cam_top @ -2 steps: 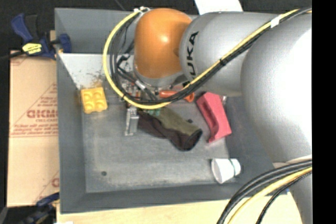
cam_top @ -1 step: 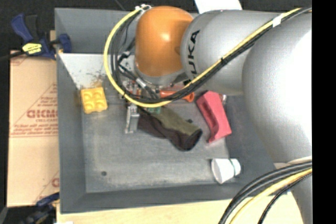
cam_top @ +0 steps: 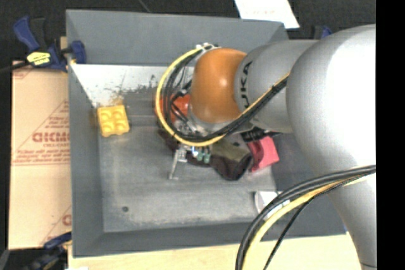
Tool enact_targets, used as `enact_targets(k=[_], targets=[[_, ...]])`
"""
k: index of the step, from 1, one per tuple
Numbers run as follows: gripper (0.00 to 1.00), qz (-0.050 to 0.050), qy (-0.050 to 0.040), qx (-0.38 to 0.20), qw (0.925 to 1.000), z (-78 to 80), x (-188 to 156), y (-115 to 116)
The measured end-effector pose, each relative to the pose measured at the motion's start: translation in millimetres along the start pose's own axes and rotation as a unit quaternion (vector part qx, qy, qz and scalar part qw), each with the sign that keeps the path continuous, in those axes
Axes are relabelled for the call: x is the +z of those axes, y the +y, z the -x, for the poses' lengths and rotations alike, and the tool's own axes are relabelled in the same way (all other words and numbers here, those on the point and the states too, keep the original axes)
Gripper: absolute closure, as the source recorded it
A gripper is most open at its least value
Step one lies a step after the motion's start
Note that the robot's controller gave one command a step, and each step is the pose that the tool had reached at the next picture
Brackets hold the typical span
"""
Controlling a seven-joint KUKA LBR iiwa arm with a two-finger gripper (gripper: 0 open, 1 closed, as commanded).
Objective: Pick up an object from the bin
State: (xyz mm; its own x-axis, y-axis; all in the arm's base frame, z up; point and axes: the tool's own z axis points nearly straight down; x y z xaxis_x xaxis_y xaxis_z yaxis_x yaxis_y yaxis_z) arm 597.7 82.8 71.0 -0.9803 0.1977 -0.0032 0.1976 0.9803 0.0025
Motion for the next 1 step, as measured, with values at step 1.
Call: enact_targets(k=[1], targets=[[0.00,0.002,-0.0053,-0.116,0.9932,5.6,-0.5,19.2]])
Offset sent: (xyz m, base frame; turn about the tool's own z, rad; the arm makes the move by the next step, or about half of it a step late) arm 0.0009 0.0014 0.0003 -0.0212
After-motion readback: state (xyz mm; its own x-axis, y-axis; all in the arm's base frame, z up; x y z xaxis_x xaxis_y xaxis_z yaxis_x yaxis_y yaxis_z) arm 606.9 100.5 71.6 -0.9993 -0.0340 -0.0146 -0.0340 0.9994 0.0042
